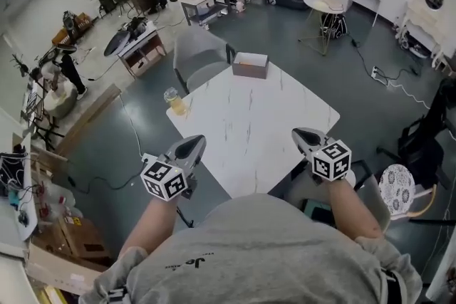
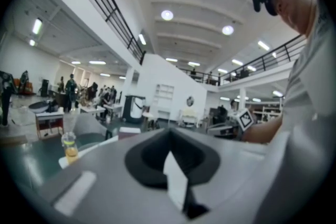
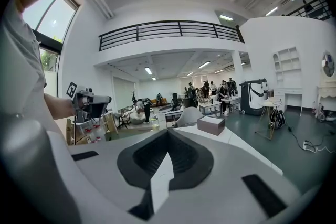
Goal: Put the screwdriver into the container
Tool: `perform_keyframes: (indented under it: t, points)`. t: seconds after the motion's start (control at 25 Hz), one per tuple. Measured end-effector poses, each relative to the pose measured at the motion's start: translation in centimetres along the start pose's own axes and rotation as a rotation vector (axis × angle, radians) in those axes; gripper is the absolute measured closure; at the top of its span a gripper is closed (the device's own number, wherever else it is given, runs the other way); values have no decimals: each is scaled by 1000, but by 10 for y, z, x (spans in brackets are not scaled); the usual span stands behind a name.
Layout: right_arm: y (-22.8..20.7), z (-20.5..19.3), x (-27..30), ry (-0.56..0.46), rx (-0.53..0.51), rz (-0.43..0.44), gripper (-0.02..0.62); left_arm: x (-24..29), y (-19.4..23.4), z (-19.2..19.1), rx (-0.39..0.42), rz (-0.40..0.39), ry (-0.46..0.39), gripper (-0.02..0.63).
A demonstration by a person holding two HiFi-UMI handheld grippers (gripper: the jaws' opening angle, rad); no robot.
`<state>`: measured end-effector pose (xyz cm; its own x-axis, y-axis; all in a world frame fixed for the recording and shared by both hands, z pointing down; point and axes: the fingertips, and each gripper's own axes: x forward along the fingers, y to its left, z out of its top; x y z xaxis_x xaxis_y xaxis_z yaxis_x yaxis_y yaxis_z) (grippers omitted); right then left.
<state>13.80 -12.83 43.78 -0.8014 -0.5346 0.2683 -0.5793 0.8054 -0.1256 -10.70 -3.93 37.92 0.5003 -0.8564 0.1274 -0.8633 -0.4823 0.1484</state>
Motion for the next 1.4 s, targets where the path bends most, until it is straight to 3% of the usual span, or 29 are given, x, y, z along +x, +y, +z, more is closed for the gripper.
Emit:
perform_keyframes:
  t: [0.48,1.4]
  points:
    - [33,25,47,-28,89,-81,588,-19,69,-2,-23,-130,-26,603]
    - [26,33,56,-2,42,-119,588,-11,85,0,-51,-146,-46,603]
